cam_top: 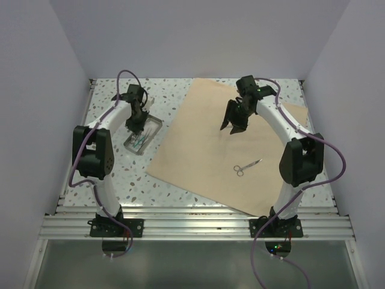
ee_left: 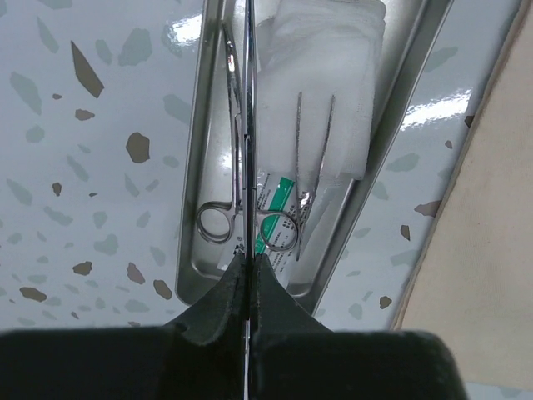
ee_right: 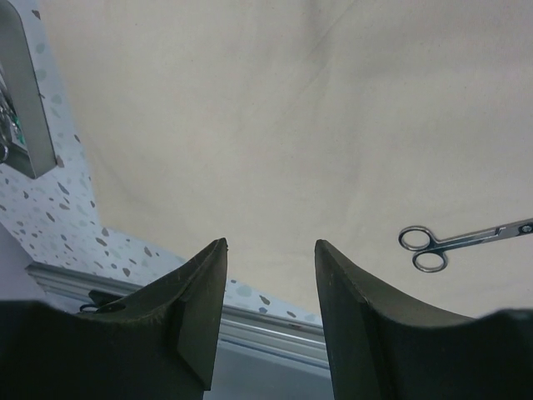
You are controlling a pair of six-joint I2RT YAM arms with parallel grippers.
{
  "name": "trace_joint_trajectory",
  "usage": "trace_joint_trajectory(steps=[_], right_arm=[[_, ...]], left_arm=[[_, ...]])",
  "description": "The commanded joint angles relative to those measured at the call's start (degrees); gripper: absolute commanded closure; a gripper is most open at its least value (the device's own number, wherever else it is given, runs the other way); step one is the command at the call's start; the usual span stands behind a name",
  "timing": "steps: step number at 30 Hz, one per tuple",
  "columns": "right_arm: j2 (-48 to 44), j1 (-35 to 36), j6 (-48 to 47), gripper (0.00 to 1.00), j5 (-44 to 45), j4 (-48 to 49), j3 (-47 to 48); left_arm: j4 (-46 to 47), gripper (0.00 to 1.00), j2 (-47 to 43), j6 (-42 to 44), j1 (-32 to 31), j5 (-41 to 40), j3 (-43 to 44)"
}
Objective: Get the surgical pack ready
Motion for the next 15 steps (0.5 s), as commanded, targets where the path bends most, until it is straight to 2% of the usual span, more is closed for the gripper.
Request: trace_joint_trajectory(steps=[1, 15], right_arm=[[0.2, -0.1, -1.5, 0.5, -1.3, -0.8, 0.2], [2.5, -0.1, -1.0, 0.5, -1.9, -0.9, 1.5]], left_arm=[[-1.2, 1.0, 1.4, 3.5, 1.4, 7.2, 0.8], [-3.3, 1.0, 6.2, 3.9, 5.0, 25.0, 1.7]])
